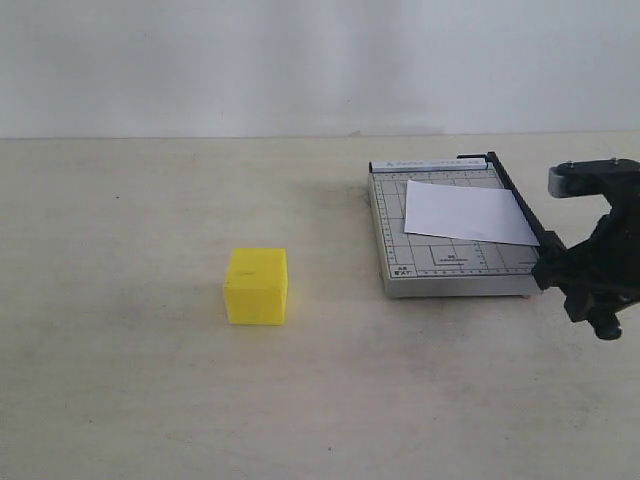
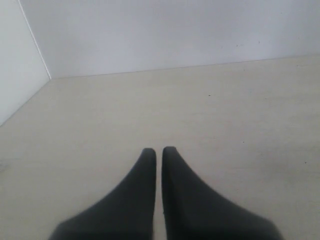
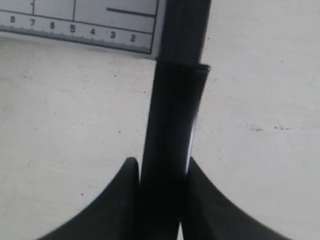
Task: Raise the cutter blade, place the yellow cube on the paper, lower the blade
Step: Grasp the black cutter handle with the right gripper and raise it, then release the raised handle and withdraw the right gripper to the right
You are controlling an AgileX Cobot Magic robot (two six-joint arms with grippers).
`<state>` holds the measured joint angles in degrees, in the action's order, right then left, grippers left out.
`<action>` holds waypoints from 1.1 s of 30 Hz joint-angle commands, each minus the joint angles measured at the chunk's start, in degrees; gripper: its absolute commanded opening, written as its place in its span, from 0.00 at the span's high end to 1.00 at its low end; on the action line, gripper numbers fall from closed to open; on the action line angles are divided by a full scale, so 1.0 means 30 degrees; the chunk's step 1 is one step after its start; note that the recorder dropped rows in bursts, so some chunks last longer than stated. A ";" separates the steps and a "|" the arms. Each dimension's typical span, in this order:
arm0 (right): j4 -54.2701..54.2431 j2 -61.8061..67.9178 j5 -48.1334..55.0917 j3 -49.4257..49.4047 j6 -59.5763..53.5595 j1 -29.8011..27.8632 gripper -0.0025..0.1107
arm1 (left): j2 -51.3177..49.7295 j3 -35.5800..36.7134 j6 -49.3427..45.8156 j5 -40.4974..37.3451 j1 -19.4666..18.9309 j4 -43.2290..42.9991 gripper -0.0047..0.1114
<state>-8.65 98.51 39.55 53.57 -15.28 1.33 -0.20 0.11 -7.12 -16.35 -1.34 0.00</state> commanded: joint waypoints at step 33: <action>-1.2692 -1.2041 -0.6540 -0.7187 -1.1492 -0.0074 0.47 | 0.0068 -0.0038 0.0087 0.0088 -0.0015 0.0000 0.92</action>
<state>-40.14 68.47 22.93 38.90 -43.86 1.10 -0.20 0.11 -7.12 -16.35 -1.34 0.00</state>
